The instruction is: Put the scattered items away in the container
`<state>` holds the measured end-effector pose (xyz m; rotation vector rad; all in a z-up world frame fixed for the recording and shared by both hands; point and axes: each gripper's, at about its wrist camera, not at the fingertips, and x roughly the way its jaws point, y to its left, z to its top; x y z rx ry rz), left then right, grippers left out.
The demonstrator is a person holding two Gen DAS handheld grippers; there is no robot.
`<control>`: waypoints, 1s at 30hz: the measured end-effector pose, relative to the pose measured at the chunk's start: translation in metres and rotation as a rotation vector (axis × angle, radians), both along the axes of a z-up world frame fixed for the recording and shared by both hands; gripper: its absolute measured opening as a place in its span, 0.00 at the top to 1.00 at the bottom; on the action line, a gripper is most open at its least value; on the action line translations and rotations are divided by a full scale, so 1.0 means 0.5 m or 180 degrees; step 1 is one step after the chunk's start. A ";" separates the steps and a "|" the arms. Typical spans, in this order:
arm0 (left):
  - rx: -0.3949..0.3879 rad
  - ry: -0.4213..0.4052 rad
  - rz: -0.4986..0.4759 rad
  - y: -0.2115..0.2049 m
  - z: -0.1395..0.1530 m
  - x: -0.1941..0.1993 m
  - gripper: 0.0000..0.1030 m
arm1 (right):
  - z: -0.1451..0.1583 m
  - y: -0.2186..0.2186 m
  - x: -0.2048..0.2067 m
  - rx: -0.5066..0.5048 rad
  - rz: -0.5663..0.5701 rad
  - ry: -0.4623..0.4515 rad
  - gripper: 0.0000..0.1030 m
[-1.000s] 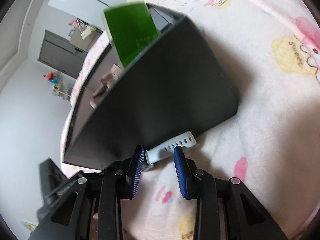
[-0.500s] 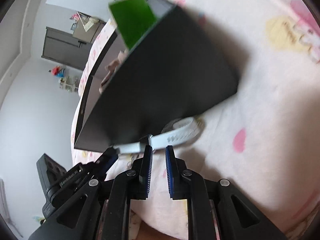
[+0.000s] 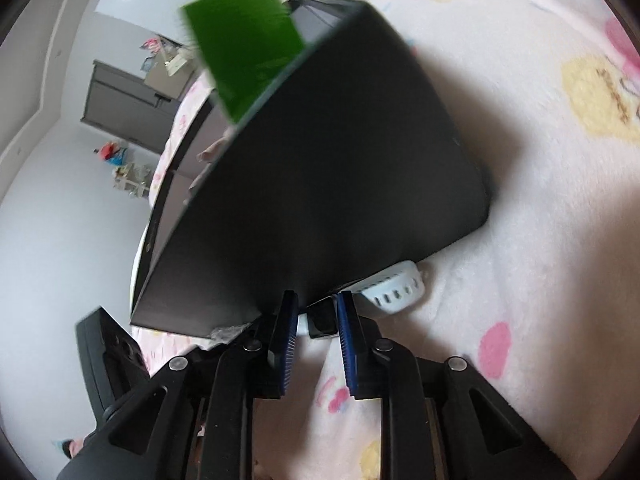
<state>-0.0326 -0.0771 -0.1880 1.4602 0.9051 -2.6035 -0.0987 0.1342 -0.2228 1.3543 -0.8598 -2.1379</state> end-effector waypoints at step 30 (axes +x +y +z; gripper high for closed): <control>0.0454 -0.0159 0.0077 -0.032 -0.007 0.019 0.58 | 0.059 0.013 0.023 0.0749 -0.0034 -0.0042 0.76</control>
